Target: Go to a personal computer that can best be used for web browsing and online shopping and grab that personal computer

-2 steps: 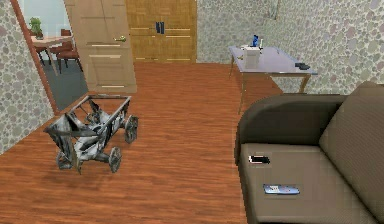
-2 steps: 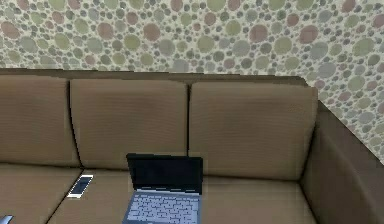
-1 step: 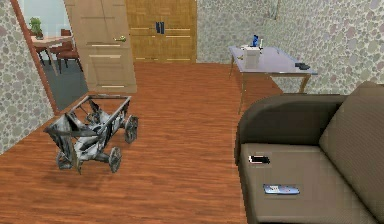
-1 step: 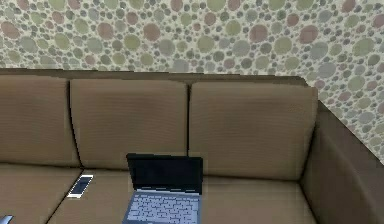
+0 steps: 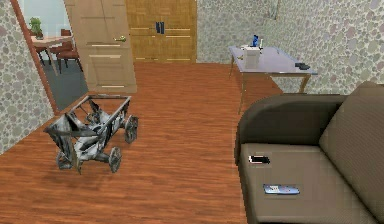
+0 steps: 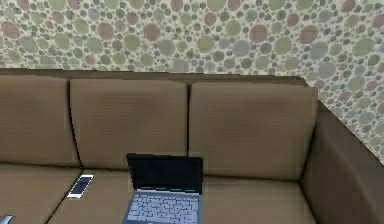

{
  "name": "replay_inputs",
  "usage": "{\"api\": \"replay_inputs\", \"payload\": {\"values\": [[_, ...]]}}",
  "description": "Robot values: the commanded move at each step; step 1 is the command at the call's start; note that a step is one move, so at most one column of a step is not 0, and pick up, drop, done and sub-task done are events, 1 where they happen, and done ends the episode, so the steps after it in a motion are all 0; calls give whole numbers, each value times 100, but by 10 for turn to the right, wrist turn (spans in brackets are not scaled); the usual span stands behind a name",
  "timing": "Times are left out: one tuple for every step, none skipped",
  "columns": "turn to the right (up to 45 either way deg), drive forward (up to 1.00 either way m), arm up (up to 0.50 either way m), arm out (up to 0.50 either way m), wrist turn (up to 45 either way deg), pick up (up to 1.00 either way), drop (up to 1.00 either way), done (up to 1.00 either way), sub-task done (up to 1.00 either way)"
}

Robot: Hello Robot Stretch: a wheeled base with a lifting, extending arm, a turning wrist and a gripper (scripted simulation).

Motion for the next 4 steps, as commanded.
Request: {"api": "replay_inputs", "payload": {"values": [[0,0,0,0,450,0,0,0,0],[0,0,0,0,450,0,0,0,0],[0,0,0,0,30,0,0,0,0],[0,0,-30,0,0,0,0,0,0]]}}
